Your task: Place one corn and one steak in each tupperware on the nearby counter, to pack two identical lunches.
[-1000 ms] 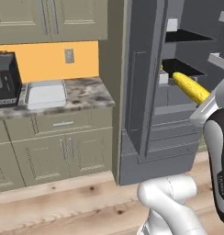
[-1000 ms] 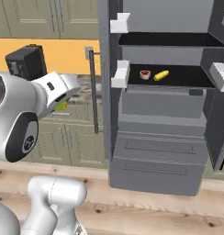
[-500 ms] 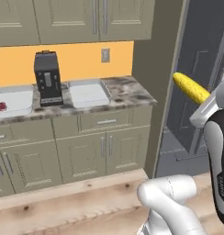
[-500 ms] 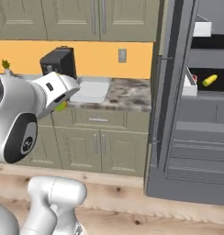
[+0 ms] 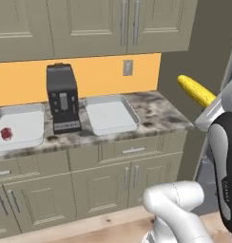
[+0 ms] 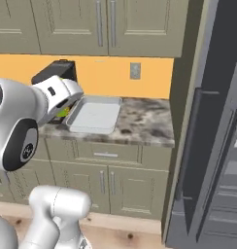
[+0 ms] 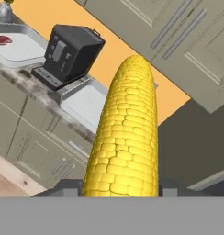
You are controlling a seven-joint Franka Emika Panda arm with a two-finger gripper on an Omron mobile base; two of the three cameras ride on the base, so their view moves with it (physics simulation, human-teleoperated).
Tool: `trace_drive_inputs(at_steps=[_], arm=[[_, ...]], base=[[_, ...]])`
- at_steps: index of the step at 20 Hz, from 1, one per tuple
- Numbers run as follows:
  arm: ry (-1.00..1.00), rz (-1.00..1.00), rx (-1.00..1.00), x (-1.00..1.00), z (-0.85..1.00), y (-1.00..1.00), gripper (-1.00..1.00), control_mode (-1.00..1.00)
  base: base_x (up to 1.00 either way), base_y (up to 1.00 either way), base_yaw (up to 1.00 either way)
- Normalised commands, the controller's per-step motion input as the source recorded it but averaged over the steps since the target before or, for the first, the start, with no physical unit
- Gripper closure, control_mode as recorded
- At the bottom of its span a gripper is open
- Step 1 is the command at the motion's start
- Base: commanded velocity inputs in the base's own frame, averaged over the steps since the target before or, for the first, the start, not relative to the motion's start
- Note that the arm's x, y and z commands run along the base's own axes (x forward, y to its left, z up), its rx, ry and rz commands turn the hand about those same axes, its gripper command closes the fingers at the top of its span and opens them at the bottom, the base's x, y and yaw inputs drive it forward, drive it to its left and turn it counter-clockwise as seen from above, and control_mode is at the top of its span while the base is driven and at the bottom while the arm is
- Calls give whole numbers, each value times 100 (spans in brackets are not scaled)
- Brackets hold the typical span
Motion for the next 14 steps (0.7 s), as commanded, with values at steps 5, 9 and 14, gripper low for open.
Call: trace_drive_inputs(at_steps=[5,9,14], arm=[[0,0,0,0,0,0,100,100],[0,0,0,0,0,0,100,100],[0,0,0,0,0,0,100,100]], base=[[56,43,0],[47,51,0],[54,36,0]])
